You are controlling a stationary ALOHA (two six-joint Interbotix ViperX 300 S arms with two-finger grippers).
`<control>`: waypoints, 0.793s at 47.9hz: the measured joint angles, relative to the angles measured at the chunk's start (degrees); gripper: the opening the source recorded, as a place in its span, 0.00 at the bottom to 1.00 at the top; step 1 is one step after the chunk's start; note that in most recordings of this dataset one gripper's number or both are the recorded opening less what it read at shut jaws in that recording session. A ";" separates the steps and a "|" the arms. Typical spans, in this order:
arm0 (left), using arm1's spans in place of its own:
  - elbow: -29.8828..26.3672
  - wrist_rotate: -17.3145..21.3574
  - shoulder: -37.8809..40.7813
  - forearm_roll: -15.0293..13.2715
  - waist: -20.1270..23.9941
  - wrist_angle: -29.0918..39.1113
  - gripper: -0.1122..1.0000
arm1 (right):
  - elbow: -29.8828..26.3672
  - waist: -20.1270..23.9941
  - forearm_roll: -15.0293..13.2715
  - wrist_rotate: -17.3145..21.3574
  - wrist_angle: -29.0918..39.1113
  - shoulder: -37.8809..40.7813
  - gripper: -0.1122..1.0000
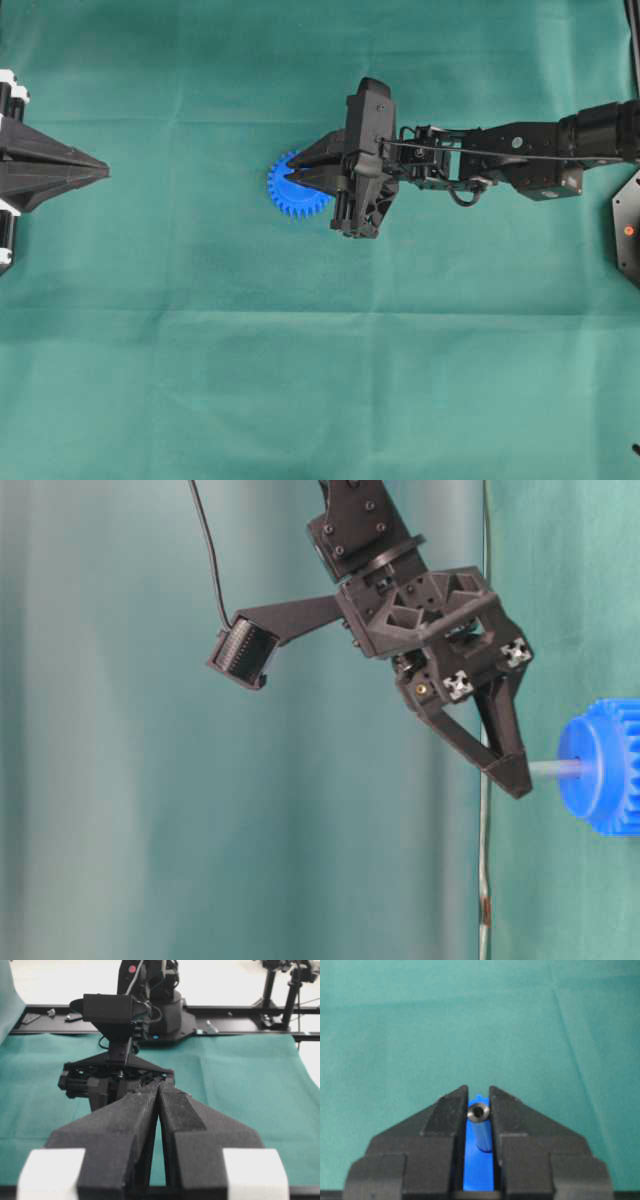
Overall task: Insert the shaft placed at a random location into the center hole of the medium gear at another random location.
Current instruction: 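Align the held shaft above the gear's center hole and lower it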
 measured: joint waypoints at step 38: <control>0.00 0.00 0.00 0.09 0.00 0.00 0.10 | -0.26 -0.18 1.14 0.09 -0.62 3.78 0.22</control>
